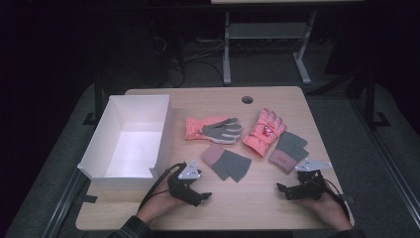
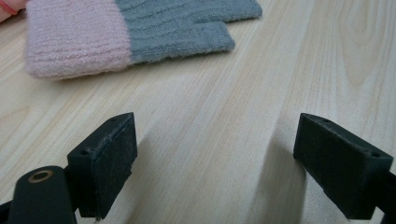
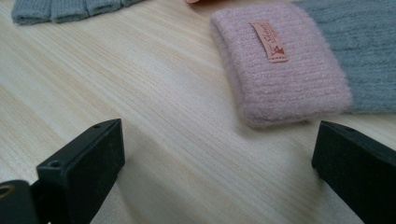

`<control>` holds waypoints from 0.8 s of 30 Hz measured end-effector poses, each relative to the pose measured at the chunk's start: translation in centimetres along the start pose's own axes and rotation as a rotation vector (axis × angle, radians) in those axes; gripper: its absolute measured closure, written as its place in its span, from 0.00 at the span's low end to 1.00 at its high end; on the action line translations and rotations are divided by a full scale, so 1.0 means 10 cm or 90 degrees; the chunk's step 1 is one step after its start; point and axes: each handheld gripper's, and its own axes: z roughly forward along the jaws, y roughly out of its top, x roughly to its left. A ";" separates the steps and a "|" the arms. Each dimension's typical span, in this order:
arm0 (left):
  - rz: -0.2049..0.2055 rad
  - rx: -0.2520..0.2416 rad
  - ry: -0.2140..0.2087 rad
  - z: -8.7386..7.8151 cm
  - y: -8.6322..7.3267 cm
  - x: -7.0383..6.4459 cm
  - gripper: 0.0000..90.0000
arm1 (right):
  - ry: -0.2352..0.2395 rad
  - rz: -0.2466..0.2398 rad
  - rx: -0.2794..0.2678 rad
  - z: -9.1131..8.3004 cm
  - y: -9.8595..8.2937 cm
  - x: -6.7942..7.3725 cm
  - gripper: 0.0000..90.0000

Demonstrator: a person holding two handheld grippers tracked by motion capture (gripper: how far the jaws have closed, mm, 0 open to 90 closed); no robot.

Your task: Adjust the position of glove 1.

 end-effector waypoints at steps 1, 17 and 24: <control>-0.002 0.001 0.002 0.00 0.00 -0.01 0.14 | 0.000 0.000 0.000 0.00 0.00 0.00 0.02; -0.029 0.001 -0.016 -0.07 0.21 0.01 0.56 | 0.000 -0.002 0.001 0.00 0.00 0.00 0.02; -0.044 -0.009 -0.015 -0.10 0.30 0.06 0.90 | 0.000 -0.003 0.000 0.00 0.00 0.00 0.02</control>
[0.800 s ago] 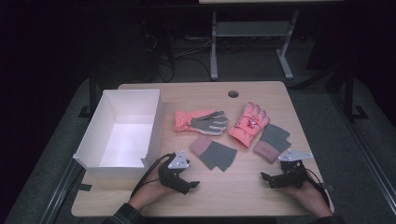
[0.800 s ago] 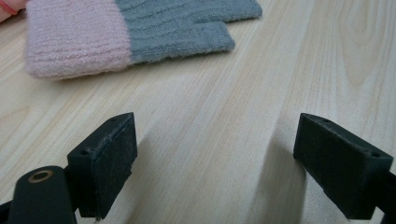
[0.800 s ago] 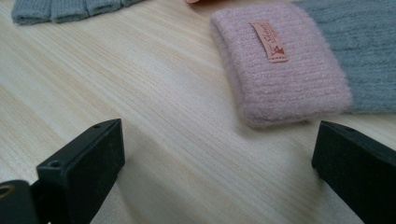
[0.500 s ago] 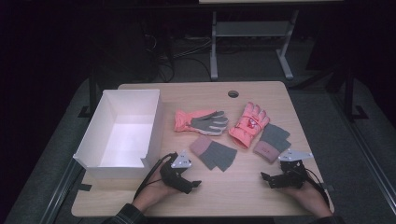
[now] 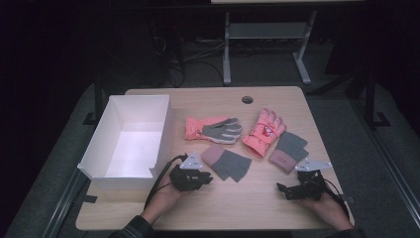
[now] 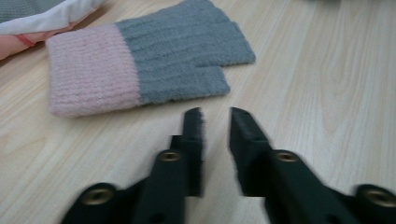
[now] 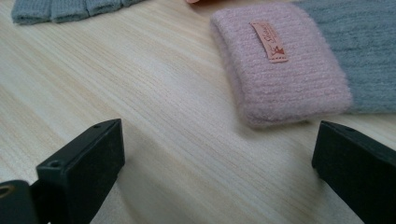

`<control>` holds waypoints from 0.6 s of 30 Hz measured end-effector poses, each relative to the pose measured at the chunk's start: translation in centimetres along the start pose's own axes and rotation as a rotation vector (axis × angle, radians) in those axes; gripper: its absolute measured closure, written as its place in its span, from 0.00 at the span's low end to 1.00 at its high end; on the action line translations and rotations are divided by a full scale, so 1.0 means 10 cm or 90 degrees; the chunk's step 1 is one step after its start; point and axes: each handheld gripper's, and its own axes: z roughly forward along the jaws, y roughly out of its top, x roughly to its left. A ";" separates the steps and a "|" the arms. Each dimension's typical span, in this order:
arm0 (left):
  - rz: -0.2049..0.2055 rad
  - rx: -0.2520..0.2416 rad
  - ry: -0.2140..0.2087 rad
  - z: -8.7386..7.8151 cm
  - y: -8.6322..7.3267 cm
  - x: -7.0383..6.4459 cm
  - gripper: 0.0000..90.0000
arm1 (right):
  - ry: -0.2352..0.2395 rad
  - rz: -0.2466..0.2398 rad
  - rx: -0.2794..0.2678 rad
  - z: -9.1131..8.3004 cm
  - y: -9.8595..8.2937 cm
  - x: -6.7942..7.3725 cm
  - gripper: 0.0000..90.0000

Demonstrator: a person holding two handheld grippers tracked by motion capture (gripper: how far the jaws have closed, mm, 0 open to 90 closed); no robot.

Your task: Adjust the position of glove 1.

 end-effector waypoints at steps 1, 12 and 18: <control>0.004 -0.002 0.004 0.01 0.03 0.01 0.95 | 0.000 0.000 0.000 0.00 0.00 0.00 0.02; -0.025 0.008 0.064 0.13 0.27 0.17 0.99 | -0.001 -0.001 0.000 0.00 0.00 0.00 0.02; -0.042 -0.003 0.097 0.18 0.41 0.32 0.99 | -0.001 -0.001 0.000 0.00 0.00 0.00 0.02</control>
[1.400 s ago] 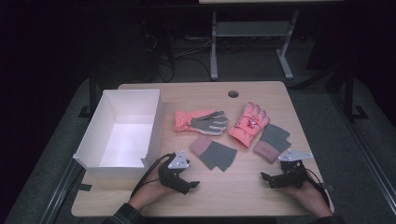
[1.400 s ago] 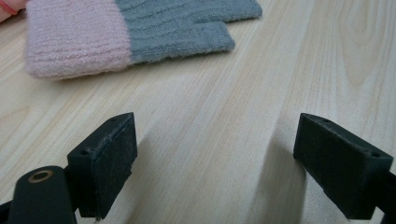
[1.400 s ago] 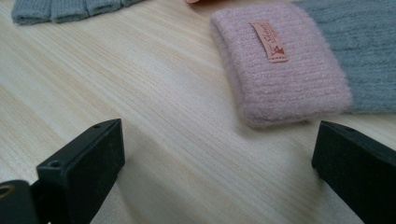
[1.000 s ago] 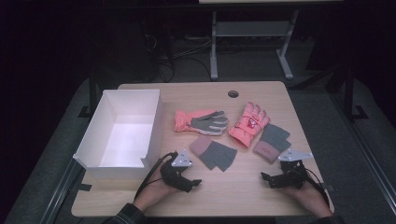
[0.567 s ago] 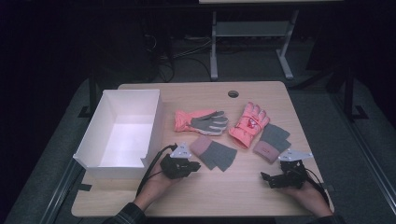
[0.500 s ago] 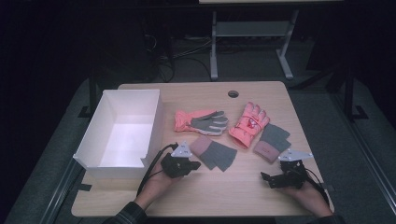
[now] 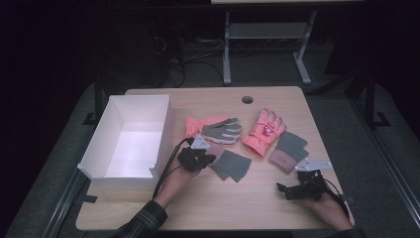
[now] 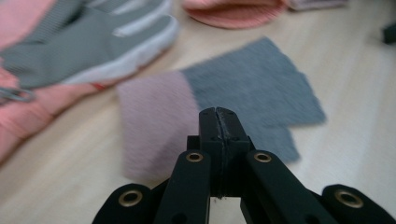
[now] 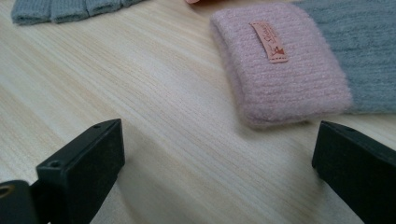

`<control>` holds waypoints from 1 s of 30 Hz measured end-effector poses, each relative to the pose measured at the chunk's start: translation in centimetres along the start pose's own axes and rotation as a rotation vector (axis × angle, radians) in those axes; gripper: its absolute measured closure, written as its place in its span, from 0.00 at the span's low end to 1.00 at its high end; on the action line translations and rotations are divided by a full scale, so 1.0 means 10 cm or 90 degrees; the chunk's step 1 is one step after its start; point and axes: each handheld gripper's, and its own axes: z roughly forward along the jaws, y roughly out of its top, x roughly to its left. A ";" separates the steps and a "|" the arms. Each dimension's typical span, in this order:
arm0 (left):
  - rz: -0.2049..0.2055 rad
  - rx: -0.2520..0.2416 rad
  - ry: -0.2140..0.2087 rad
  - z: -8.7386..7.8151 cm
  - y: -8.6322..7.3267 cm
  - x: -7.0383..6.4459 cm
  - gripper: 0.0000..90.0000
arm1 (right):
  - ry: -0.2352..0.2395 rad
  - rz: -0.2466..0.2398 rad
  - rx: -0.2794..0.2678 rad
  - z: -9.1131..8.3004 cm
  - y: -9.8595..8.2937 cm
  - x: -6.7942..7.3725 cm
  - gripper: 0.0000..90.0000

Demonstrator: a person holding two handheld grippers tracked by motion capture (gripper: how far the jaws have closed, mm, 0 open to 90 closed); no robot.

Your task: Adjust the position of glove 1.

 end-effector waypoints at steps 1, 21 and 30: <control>-0.006 -0.005 0.009 0.01 0.02 0.03 1.00 | 0.000 0.001 0.001 0.00 0.00 0.00 0.02; -0.053 0.046 0.055 0.27 0.02 0.26 1.00 | 0.002 -0.001 0.000 0.00 0.00 0.00 0.02; -0.044 0.069 0.028 0.21 -0.01 0.18 1.00 | 0.002 -0.001 0.000 0.00 0.00 0.00 0.02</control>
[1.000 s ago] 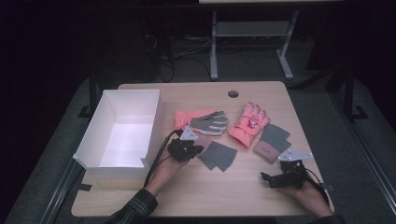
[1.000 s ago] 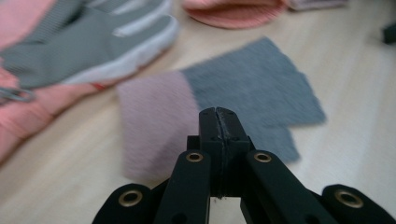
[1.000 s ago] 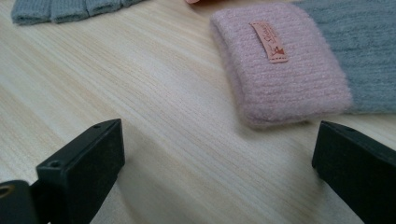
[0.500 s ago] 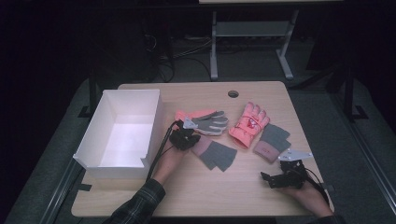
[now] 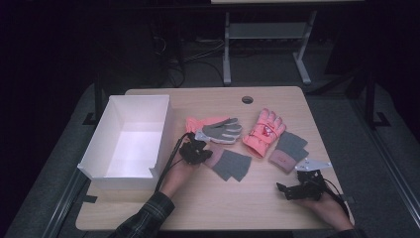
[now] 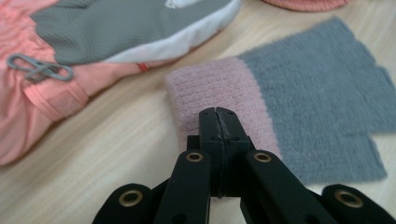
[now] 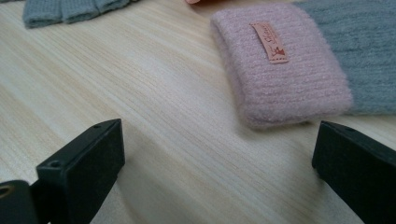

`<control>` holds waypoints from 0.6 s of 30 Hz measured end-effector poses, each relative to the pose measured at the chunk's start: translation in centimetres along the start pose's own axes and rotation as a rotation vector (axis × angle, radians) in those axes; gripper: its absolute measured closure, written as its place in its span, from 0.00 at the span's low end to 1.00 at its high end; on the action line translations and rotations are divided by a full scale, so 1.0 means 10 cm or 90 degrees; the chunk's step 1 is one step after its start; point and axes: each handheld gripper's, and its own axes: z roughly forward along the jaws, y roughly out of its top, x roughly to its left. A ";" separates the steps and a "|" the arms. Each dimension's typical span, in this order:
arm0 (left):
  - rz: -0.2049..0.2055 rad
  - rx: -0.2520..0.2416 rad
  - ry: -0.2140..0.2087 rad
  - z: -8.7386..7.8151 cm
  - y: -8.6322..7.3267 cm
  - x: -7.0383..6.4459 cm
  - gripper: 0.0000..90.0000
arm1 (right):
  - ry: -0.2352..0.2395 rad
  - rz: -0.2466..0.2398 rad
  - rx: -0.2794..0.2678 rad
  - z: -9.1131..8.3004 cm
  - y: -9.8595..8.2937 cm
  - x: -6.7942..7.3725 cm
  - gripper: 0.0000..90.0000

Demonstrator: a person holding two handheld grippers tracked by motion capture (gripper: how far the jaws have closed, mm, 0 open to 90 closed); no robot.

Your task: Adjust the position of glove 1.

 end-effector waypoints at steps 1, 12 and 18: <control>-0.001 0.003 -0.004 0.00 0.00 -0.01 1.00 | 0.000 0.000 0.000 0.00 0.00 0.00 0.02; 0.010 0.023 -0.052 -0.02 -0.02 -0.20 1.00 | 0.000 0.000 0.000 0.00 0.00 0.00 0.02; 0.021 0.017 -0.058 -0.05 0.04 -0.22 1.00 | 0.000 0.000 0.000 0.00 0.00 0.00 0.02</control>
